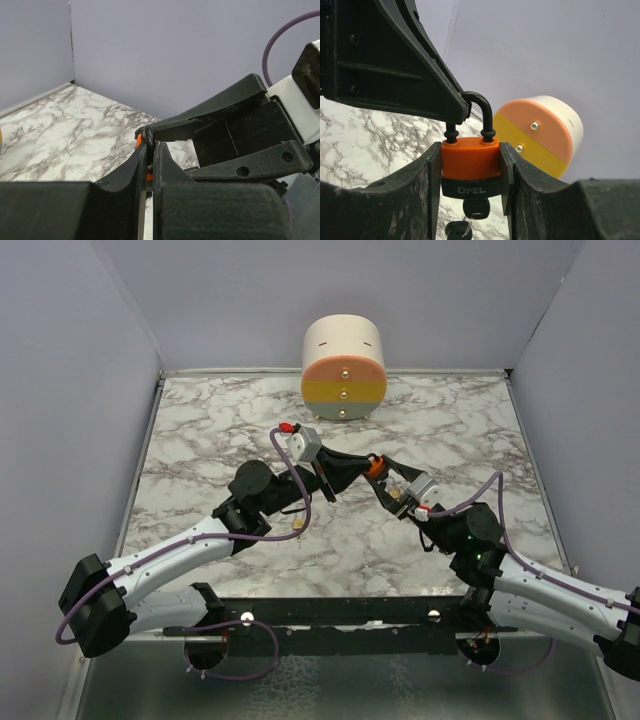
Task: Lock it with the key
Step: Lock the lock.
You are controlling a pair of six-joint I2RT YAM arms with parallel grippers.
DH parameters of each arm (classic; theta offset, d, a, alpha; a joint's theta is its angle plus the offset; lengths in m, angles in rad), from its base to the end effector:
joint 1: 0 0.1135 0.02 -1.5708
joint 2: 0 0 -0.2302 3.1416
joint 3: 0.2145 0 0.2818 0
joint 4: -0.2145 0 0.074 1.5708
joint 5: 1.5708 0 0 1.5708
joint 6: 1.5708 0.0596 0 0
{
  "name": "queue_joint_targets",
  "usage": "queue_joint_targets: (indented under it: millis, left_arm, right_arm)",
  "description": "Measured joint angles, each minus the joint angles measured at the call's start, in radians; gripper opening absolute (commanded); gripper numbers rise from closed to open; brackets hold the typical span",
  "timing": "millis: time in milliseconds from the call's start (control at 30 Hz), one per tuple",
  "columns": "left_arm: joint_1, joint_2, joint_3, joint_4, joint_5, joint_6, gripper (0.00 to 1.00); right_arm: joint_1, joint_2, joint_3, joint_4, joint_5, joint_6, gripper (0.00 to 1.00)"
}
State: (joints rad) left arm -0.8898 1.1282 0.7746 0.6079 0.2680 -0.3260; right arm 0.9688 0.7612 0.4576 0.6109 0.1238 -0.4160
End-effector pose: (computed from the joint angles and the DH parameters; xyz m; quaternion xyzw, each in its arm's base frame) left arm 0.1941 -0.2646 0.3155 0.2702 0.5529 -0.5148 0.5968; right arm 0.1538 0.2109 0.2875 -0.3379 0.4856 0.1847 0.7848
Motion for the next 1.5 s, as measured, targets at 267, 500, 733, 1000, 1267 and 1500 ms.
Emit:
queue_joint_targets:
  millis: [267, 500, 733, 1000, 1267, 1500]
  left_arm:
    - [0.000, 0.014, -0.037, 0.042, -0.027, 0.003, 0.00]
    - [0.005, 0.014, -0.053, 0.061, -0.047, 0.007, 0.00]
    - [0.014, 0.036, -0.053, 0.103, -0.060, 0.021, 0.00]
    - [0.019, 0.080, -0.053, 0.149, -0.079, 0.034, 0.00]
    - [0.020, 0.121, -0.063, 0.188, -0.079, 0.033, 0.00]
    - [0.028, 0.130, -0.064, 0.227, -0.080, 0.034, 0.00]
  right_arm:
    - [-0.001, 0.023, 0.018, -0.040, 0.015, -0.017, 0.02]
    - [-0.001, 0.055, 0.056, -0.082, 0.022, -0.029, 0.02]
    - [-0.001, 0.101, 0.097, -0.085, 0.050, -0.045, 0.02]
    - [-0.002, 0.128, 0.114, -0.098, 0.098, -0.064, 0.02]
    - [-0.002, 0.129, 0.115, -0.140, 0.131, -0.080, 0.02]
    - [0.000, 0.154, 0.151, -0.151, 0.145, -0.090, 0.02]
